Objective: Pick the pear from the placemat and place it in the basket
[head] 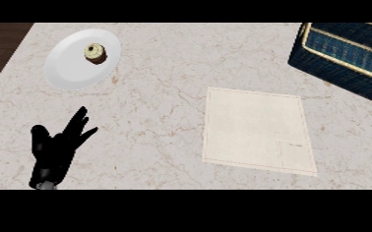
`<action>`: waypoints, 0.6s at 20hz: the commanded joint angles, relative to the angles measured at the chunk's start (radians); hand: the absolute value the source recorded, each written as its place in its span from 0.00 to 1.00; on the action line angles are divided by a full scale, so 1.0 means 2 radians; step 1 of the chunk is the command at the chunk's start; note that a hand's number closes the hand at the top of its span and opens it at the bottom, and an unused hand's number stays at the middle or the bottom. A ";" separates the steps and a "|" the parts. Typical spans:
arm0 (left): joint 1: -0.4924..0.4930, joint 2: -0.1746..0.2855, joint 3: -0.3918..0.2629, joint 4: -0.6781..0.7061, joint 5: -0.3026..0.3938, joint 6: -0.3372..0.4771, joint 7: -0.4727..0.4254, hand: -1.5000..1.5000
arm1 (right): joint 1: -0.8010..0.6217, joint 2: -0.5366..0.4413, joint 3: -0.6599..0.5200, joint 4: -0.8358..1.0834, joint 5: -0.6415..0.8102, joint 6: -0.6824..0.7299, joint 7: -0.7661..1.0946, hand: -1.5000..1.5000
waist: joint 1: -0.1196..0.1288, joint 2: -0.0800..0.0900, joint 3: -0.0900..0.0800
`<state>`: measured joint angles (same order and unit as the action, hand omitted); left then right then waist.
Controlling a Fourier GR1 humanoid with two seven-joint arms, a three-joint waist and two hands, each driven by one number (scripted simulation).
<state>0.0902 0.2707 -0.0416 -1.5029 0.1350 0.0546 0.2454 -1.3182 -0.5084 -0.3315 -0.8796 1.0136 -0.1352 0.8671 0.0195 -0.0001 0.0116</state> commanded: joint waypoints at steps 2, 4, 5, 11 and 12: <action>0.017 -0.009 -0.018 0.034 -0.015 -0.001 0.018 0.50 | 0.013 -0.030 -0.028 0.066 -0.018 -0.042 -0.066 1.00 | 0.005 0.008 -0.006; 0.005 -0.014 -0.008 0.061 -0.014 0.003 0.005 0.50 | 0.011 -0.030 -0.044 0.067 -0.040 -0.039 -0.070 1.00 | -0.001 0.006 -0.006; 0.019 -0.003 -0.009 0.029 -0.005 -0.010 0.021 0.50 | -0.002 -0.044 -0.044 0.094 -0.031 -0.041 -0.074 1.00 | 0.007 0.007 -0.006; 0.021 -0.005 -0.009 0.034 -0.006 -0.012 0.023 0.50 | 0.049 -0.031 -0.106 0.108 -0.097 -0.115 -0.140 1.00 | 0.003 0.007 -0.005; 0.027 -0.008 -0.016 0.014 -0.008 -0.010 0.031 0.50 | 0.038 -0.041 -0.107 0.122 -0.097 -0.109 -0.136 1.00 | 0.006 0.006 -0.005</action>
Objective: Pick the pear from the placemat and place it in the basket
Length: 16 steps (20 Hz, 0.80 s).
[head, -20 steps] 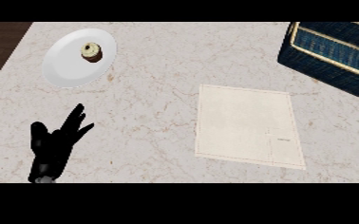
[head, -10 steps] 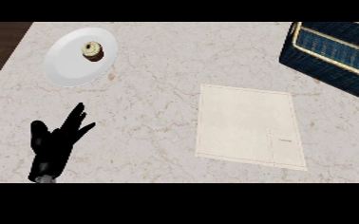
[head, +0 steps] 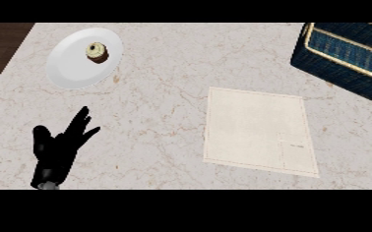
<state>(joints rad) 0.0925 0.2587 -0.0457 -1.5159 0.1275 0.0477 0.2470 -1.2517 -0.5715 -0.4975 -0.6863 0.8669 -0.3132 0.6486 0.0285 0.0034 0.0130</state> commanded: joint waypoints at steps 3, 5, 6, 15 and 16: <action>0.013 -0.028 -0.033 0.037 -0.026 0.014 0.024 0.50 | 0.014 -0.012 -0.034 0.040 -0.040 -0.031 -0.063 1.00 | -0.002 0.005 -0.006; 0.017 0.000 -0.001 0.045 -0.004 -0.012 0.016 0.50 | 0.025 0.005 -0.033 0.041 -0.043 -0.053 -0.068 1.00 | -0.002 0.003 -0.006; 0.027 -0.011 -0.006 0.057 -0.012 -0.006 -0.006 0.50 | 0.039 -0.001 -0.036 0.042 -0.052 -0.041 -0.090 1.00 | -0.004 0.003 -0.006; 0.045 -0.006 -0.007 0.032 -0.008 -0.017 0.000 0.50 | 0.077 -0.067 0.006 0.106 0.013 -0.005 -0.077 0.00 | -0.003 0.002 -0.006; 0.012 0.000 0.004 0.038 -0.003 -0.011 0.029 0.50 | 0.074 -0.055 0.016 0.101 0.022 -0.023 -0.072 0.00 | -0.006 0.002 -0.006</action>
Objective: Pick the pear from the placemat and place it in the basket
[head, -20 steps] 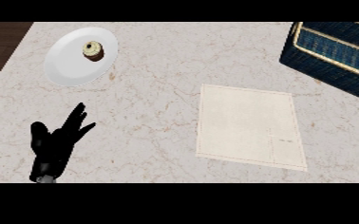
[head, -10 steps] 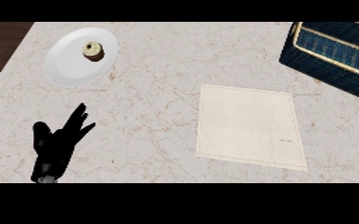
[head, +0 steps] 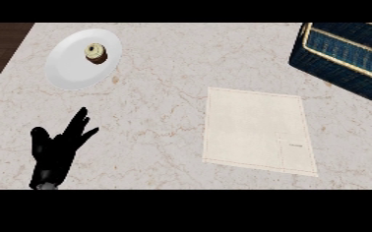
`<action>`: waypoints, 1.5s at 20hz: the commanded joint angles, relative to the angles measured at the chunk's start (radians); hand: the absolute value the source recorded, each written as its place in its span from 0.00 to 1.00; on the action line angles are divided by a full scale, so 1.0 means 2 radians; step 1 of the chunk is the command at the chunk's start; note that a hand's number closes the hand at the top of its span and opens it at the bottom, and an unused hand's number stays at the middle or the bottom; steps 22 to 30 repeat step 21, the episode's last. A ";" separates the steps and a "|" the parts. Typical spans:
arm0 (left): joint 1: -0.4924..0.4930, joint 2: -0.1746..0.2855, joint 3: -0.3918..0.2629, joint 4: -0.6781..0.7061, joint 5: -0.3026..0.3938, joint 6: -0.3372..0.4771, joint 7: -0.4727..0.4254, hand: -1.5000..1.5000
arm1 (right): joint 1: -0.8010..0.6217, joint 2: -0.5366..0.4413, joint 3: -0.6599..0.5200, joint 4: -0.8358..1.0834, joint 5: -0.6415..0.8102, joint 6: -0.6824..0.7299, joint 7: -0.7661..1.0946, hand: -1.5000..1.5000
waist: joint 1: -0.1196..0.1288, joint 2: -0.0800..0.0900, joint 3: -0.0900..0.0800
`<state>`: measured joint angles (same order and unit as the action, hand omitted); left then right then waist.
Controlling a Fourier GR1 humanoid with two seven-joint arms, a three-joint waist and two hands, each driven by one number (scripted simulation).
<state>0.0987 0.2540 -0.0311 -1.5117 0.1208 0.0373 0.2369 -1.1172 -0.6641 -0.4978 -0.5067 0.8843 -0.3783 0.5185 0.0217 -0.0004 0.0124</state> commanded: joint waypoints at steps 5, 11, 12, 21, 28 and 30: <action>0.016 -0.016 -0.011 0.045 -0.005 -0.003 0.016 0.50 | 0.016 -0.024 -0.001 0.011 -0.009 -0.003 -0.051 0.00 | -0.003 0.004 -0.006; 0.022 -0.006 -0.002 0.047 -0.013 -0.003 0.012 0.50 | 0.016 -0.040 -0.024 -0.025 -0.043 -0.002 -0.051 0.00 | -0.011 0.000 -0.006; 0.010 -0.014 -0.005 0.033 -0.011 0.006 0.031 0.50 | 0.014 -0.043 -0.024 -0.025 -0.039 -0.014 -0.038 0.00 | -0.010 0.001 -0.006; 0.041 0.006 0.015 0.005 0.002 -0.010 0.040 0.50 | 0.089 -0.113 -0.070 -0.077 -0.085 0.023 -0.026 0.00 | -0.021 -0.004 -0.006; 0.041 0.006 0.015 0.005 0.002 -0.010 0.040 0.50 | 0.089 -0.113 -0.070 -0.077 -0.085 0.023 -0.026 0.00 | -0.021 -0.004 -0.006; 0.041 0.006 0.015 0.005 0.002 -0.010 0.040 0.50 | 0.089 -0.113 -0.070 -0.077 -0.085 0.023 -0.026 0.00 | -0.021 -0.004 -0.006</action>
